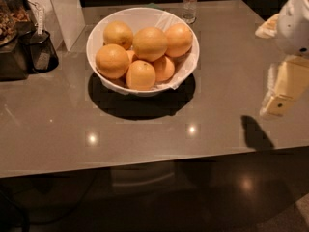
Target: Pick orange from white bowl
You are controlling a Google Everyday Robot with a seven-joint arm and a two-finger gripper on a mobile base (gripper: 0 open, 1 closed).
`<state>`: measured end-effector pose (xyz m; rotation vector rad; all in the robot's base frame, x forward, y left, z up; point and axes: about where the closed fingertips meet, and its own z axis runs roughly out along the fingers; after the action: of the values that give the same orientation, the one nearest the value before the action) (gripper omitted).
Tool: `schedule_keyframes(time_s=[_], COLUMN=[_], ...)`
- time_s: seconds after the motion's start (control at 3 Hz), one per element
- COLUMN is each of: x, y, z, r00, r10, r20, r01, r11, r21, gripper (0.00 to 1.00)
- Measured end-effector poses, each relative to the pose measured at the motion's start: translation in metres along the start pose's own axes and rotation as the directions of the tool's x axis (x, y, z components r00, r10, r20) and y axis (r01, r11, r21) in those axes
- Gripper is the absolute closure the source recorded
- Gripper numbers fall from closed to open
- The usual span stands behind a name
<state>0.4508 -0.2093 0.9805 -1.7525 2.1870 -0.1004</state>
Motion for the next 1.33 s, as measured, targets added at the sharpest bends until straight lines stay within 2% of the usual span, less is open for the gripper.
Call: schedule_keyframes(time_s=[0.33, 0.67, 1.0, 1.33], x=[-0.028, -0.071, -0.071, -0.083], y=[-0.022, -0.047, -0.047, -0.069], z=[0.014, 0.044, 0.044, 0.045], r00=[0.995, 0.974, 0.974, 0.960], r10=[-0.089, -0.185, -0.185, -0.243], r20=[0.044, 0.132, 0.132, 0.139], r01=[0.090, 0.196, 0.196, 0.252], r11=[0.9955, 0.9777, 0.9777, 0.9663], r21=[-0.030, -0.076, -0.075, -0.051], gripper=[0.00, 0.00, 0.00, 0.00])
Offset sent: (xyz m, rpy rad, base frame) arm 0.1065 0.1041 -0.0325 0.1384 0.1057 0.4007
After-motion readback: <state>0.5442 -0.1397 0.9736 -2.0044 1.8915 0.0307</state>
